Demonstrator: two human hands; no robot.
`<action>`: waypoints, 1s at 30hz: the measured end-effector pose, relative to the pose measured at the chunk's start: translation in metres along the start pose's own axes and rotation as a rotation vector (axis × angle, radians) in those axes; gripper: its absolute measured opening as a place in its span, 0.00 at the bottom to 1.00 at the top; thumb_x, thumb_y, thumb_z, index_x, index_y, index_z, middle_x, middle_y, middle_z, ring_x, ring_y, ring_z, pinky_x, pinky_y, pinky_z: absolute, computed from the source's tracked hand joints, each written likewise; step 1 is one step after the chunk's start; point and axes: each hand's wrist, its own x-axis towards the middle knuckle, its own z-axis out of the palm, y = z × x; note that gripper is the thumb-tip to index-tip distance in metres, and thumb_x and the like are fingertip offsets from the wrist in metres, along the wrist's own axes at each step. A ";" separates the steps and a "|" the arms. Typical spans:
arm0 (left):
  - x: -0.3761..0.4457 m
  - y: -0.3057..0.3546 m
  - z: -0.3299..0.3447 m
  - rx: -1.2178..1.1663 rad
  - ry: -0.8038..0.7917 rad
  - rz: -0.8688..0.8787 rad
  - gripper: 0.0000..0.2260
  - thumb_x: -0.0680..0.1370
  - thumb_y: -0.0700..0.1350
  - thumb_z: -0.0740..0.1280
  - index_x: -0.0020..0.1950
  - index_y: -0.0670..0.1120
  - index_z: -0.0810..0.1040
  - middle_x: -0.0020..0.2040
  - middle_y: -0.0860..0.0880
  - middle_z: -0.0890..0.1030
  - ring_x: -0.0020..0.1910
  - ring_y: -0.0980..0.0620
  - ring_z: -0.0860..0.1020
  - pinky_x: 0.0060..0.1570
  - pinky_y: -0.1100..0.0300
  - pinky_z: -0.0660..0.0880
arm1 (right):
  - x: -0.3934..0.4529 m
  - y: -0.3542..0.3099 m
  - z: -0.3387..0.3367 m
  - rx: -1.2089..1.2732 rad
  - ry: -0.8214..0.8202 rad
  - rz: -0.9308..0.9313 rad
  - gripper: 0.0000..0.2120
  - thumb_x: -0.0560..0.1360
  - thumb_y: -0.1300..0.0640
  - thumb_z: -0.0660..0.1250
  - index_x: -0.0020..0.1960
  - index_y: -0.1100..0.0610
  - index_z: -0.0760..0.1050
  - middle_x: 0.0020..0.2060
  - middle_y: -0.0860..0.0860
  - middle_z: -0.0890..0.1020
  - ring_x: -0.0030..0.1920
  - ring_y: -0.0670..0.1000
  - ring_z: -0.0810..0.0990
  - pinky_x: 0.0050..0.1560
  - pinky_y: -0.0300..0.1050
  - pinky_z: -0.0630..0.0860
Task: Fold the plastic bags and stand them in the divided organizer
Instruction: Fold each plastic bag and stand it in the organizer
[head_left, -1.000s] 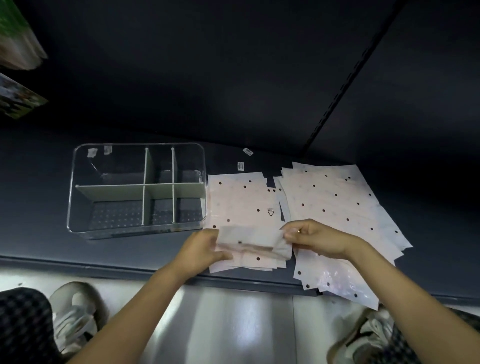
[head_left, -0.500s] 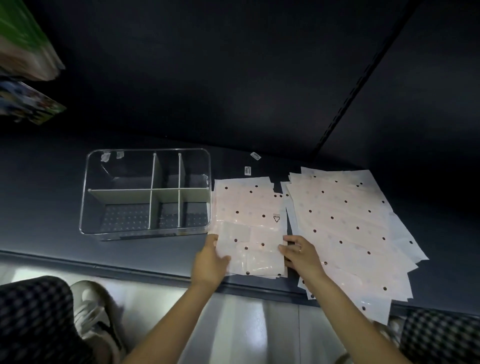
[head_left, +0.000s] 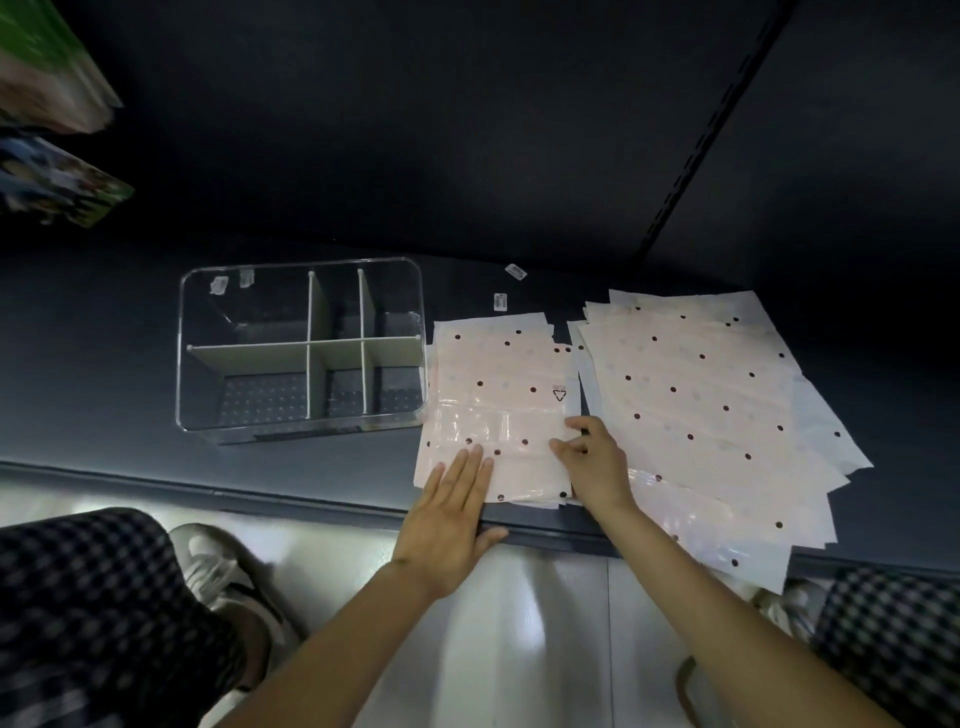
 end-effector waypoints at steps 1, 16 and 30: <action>0.000 -0.002 0.000 0.038 -0.016 0.011 0.34 0.79 0.64 0.42 0.72 0.45 0.28 0.74 0.47 0.31 0.73 0.48 0.30 0.72 0.53 0.31 | -0.007 -0.002 0.001 -0.105 0.053 -0.071 0.15 0.77 0.58 0.65 0.62 0.58 0.71 0.49 0.55 0.79 0.53 0.55 0.77 0.50 0.43 0.72; 0.001 -0.024 0.008 0.023 -0.027 0.137 0.37 0.74 0.68 0.36 0.73 0.45 0.29 0.73 0.48 0.29 0.73 0.50 0.29 0.72 0.55 0.31 | -0.047 0.053 -0.001 -1.062 -0.346 -0.683 0.39 0.74 0.31 0.34 0.74 0.55 0.29 0.73 0.50 0.31 0.73 0.47 0.29 0.73 0.47 0.31; 0.001 -0.040 -0.015 -0.294 0.322 0.154 0.05 0.78 0.44 0.66 0.47 0.42 0.77 0.64 0.45 0.77 0.60 0.46 0.77 0.48 0.55 0.77 | -0.036 0.022 -0.009 -0.839 0.023 -0.834 0.21 0.63 0.49 0.79 0.51 0.59 0.82 0.48 0.56 0.84 0.47 0.56 0.83 0.51 0.51 0.79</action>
